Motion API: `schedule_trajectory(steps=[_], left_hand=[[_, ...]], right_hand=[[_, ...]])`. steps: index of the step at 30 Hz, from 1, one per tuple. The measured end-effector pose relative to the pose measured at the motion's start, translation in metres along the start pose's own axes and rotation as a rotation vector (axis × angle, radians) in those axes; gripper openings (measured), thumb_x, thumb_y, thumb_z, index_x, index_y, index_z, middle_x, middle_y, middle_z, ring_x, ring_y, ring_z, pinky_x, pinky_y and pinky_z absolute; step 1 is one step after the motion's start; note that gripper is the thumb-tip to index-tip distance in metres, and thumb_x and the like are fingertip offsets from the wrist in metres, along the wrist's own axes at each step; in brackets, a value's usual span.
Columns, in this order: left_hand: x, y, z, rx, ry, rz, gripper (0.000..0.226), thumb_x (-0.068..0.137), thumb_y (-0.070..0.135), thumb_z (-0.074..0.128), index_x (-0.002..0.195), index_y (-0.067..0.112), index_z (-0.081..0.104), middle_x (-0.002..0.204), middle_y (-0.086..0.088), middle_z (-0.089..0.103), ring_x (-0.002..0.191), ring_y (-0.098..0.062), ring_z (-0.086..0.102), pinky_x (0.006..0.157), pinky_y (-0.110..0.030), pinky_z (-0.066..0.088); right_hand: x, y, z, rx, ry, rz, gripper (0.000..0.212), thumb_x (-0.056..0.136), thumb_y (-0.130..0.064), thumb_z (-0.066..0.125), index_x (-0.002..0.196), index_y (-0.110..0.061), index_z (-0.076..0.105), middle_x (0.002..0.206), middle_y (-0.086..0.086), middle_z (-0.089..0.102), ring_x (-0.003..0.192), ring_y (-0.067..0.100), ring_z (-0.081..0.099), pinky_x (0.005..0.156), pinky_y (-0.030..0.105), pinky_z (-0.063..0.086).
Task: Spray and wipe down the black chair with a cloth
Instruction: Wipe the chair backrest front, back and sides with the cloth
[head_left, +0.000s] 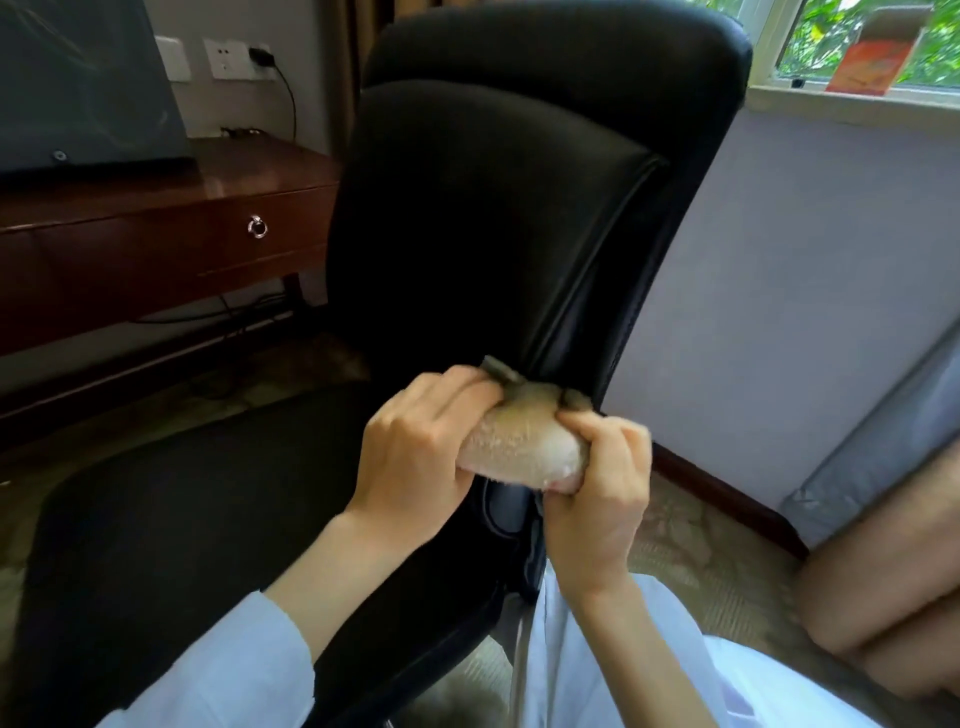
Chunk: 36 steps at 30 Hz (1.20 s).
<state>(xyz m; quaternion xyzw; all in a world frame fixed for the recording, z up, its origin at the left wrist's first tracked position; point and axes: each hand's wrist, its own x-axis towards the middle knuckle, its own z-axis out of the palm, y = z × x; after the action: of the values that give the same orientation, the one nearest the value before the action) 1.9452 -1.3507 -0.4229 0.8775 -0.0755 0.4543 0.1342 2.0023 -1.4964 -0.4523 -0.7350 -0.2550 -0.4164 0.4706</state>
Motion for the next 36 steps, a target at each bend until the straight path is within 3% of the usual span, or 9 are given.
schedule_trajectory(steps=[3,7,12,16,21,26,29,36], left_hand=[[-0.039,-0.002,0.013,0.058,-0.017,0.073,0.037,0.075,0.005,0.068,0.111,0.013,0.063,0.109,-0.006,0.066,0.095,-0.026,0.063,0.076,-0.037,0.055],[-0.091,-0.006,0.035,0.085,-0.136,0.068,0.028,0.078,0.013,0.058,0.105,0.016,0.063,0.102,-0.002,0.067,0.085,-0.023,0.066,0.065,-0.034,0.057],[-0.122,-0.008,0.056,0.019,-0.308,-0.179,0.043,0.059,0.007,0.085,0.097,0.019,0.069,0.093,0.005,0.064,0.071,-0.015,0.065,0.05,-0.024,0.052],[-0.096,-0.001,0.039,-0.019,-0.187,-0.195,0.023,0.073,0.015,0.065,0.095,0.015,0.07,0.092,0.004,0.064,0.072,-0.016,0.065,0.05,-0.029,0.053],[-0.001,0.015,-0.014,-0.021,0.092,-0.142,0.021,0.078,0.009,0.074,0.099,0.01,0.07,0.098,-0.003,0.065,0.082,-0.022,0.066,0.06,-0.038,0.054],[0.109,0.022,-0.05,0.029,0.295,-0.02,0.013,0.083,0.011,0.066,0.096,0.013,0.067,0.095,-0.005,0.064,0.083,-0.024,0.063,0.064,-0.042,0.051],[0.117,0.019,-0.049,0.001,0.277,-0.049,0.015,0.08,0.01,0.066,0.094,0.015,0.066,0.095,-0.002,0.064,0.083,-0.022,0.062,0.065,-0.042,0.051],[0.012,0.005,-0.003,-0.113,0.103,-0.128,0.02,0.08,0.001,0.065,0.098,0.009,0.066,0.097,-0.002,0.062,0.082,-0.022,0.062,0.065,-0.037,0.052]], right_hand=[[-0.046,0.014,0.007,0.045,-0.054,0.118,0.027,0.07,0.005,0.052,0.091,-0.005,0.065,0.09,0.0,0.054,0.09,0.012,0.047,0.084,0.012,0.036],[-0.1,0.035,0.013,0.027,-0.181,0.228,0.025,0.069,0.001,0.054,0.088,-0.014,0.06,0.089,-0.005,0.053,0.087,0.007,0.044,0.082,0.008,0.033],[-0.131,0.053,0.017,-0.07,-0.36,0.301,0.038,0.06,0.008,0.06,0.084,-0.021,0.057,0.083,-0.007,0.055,0.084,0.003,0.04,0.076,0.005,0.033],[-0.097,0.031,0.003,-0.017,-0.217,0.224,0.035,0.063,0.01,0.058,0.089,-0.012,0.065,0.091,-0.012,0.054,0.089,0.004,0.042,0.082,0.005,0.033],[0.023,-0.016,-0.009,0.053,0.006,-0.071,0.022,0.074,0.003,0.053,0.09,0.002,0.068,0.087,0.009,0.061,0.089,0.022,0.05,0.081,0.018,0.04],[0.129,-0.05,-0.023,-0.023,0.12,-0.239,0.03,0.07,0.002,0.048,0.093,-0.002,0.066,0.086,0.009,0.064,0.091,0.026,0.05,0.076,0.017,0.033],[0.137,-0.05,-0.021,-0.054,0.122,-0.256,0.026,0.073,0.002,0.049,0.091,-0.002,0.066,0.084,0.008,0.063,0.09,0.025,0.049,0.076,0.016,0.032],[0.036,-0.01,-0.003,-0.008,0.021,-0.2,0.016,0.073,0.013,0.059,0.085,0.005,0.066,0.083,0.011,0.064,0.088,0.026,0.05,0.082,0.022,0.041]])
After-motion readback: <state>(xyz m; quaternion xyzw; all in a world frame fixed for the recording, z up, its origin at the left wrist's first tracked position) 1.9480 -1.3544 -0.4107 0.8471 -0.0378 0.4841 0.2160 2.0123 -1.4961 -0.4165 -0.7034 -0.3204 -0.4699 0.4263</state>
